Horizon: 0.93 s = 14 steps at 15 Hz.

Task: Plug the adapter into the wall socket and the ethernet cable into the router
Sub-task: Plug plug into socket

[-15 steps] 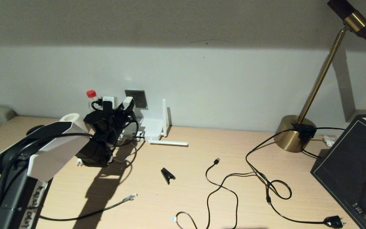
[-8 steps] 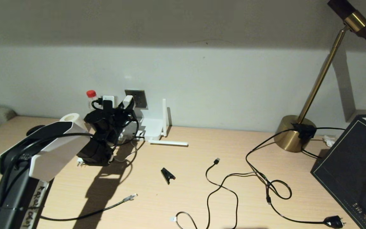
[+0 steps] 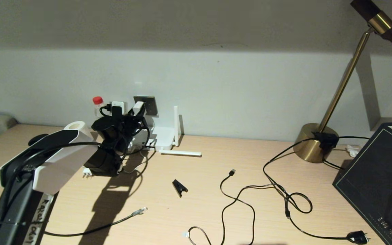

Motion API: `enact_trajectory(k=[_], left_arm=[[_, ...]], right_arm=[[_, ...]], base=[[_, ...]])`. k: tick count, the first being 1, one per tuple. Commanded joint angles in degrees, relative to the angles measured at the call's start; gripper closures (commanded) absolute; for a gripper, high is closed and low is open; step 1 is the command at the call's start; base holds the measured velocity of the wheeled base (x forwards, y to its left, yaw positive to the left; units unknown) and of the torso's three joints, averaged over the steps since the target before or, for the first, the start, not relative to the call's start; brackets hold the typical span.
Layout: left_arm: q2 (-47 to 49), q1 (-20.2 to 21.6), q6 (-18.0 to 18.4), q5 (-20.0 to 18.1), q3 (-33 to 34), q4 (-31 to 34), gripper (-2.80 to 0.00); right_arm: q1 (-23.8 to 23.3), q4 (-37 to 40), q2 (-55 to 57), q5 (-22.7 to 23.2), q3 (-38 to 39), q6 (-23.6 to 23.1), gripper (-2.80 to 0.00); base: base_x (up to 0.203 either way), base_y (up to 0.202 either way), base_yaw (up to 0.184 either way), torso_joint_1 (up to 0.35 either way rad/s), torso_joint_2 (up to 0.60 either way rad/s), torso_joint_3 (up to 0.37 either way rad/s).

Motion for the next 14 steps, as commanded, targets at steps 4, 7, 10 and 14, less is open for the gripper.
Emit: enact_trajectory(k=[4,7,10,14], left_arm=[[0.18,-0.10,0.01,-0.01,-0.22,-0.31,0.00],[0.96,-0.11,0.01,0.07,-1.25,-0.16,0.00],[1.15,-0.10,0.01,0.07,-1.53,-0.13,0.00],[1.06,-0.01,0.01,0.07,-1.53,-0.13,0.00]], right_arm=[[0.00,-0.02,0.09,0.01,2.02,-0.04,0.00],[0.00,-0.02,0.09,0.01,2.02,0.05,0.00],[0.00,-0.08,0.09,0.01,2.02,0.00,0.00],[0.00,-0.02,0.09,0.01,2.02,0.05,0.00]], base=[[0.000,0.000,0.000,0.000,0.00,0.000],[0.000,0.000,0.000,0.000,0.00,0.000],[0.000,0.000,0.000,0.000,0.00,0.000],[0.000,0.000,0.000,0.000,0.00,0.000]])
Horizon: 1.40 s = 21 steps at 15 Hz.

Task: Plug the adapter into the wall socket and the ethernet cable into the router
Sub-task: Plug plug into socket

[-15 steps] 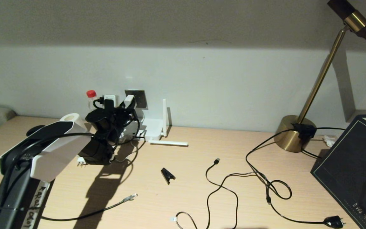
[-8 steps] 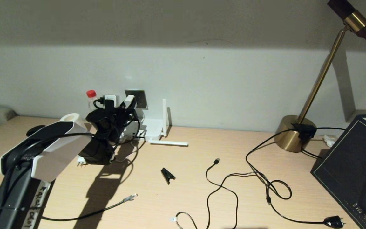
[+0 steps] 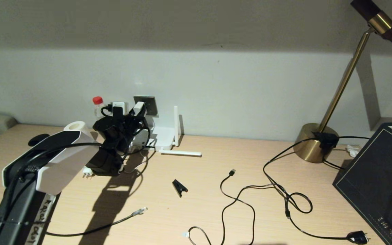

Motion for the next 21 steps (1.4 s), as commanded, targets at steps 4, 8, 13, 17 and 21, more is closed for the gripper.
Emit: enact_trajectory(k=[4,8,13,17,21], left_arm=[[0.25,0.17,0.01,-0.04,-0.02,-0.46,0.00],[0.69,0.17,0.01,-0.04,-1.05,-0.32,0.00],[1.51,0.20,0.01,-0.01,-2.14,0.32,0.00],[2.19,0.26,0.08,0.05,-3.10,0.60,0.00],[2.45,0.26,0.01,0.08,-3.89,1.20,0.00]], right_arm=[[0.00,-0.06,0.09,0.01,2.02,-0.06,0.00],[0.00,-0.09,0.09,0.01,2.02,-0.04,0.00],[0.00,-0.12,0.09,0.01,2.02,-0.03,0.00],[0.00,-0.06,0.09,0.01,2.02,-0.06,0.00],[0.00,-0.06,0.09,0.01,2.02,0.02,0.00]], base=[[0.000,0.000,0.000,0.000,0.00,0.000],[0.000,0.000,0.000,0.000,0.00,0.000],[0.000,0.000,0.000,0.000,0.00,0.000],[0.000,0.000,0.000,0.000,0.00,0.000],[0.000,0.000,0.000,0.000,0.00,0.000]])
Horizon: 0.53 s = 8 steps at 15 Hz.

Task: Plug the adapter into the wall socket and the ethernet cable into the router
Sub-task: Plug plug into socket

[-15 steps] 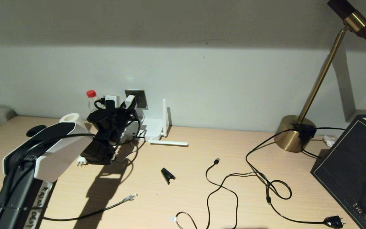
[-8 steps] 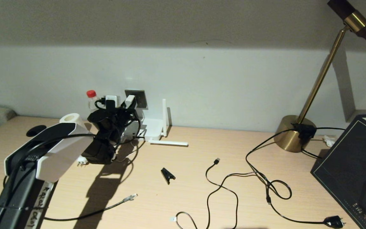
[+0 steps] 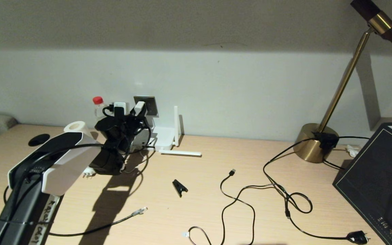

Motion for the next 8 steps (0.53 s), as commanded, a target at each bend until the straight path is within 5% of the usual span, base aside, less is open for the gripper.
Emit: enact_trajectory(k=[1,8], left_arm=[[0.43,-0.01,-0.01,-0.09,-0.22,-0.25,0.00],[0.88,-0.03,0.05,0.00,-1.91,0.90,0.00]], right_arm=[[0.00,-0.05,0.09,0.01,2.02,-0.02,0.00],[0.00,-0.04,0.09,0.01,2.02,-0.01,0.00]], base=[[0.000,0.000,0.000,0.000,0.00,0.000],[0.000,0.000,0.000,0.000,0.00,0.000]])
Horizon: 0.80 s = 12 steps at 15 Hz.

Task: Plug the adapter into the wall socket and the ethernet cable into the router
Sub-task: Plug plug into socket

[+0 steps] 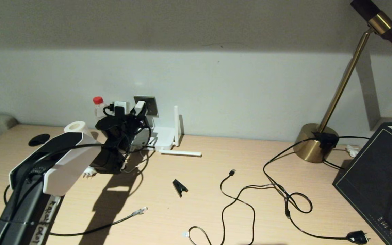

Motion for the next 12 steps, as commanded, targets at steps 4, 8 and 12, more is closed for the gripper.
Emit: enact_trajectory(k=[4,8,12], left_arm=[[0.98,-0.04,0.05,0.02,-1.41,0.53,0.00],[1.62,-0.05,0.05,0.35,-2.90,1.19,0.00],[2.12,-0.21,0.21,0.78,-4.91,2.81,0.00]], right_arm=[[0.00,-0.14,0.09,0.01,2.02,-0.09,0.00],[0.00,-0.06,0.09,0.01,2.02,0.00,0.00],[0.00,-0.13,0.09,0.01,2.02,-0.09,0.00]], base=[[0.000,0.000,0.000,0.000,0.00,0.000],[0.000,0.000,0.000,0.000,0.00,0.000],[0.000,0.000,0.000,0.000,0.00,0.000]])
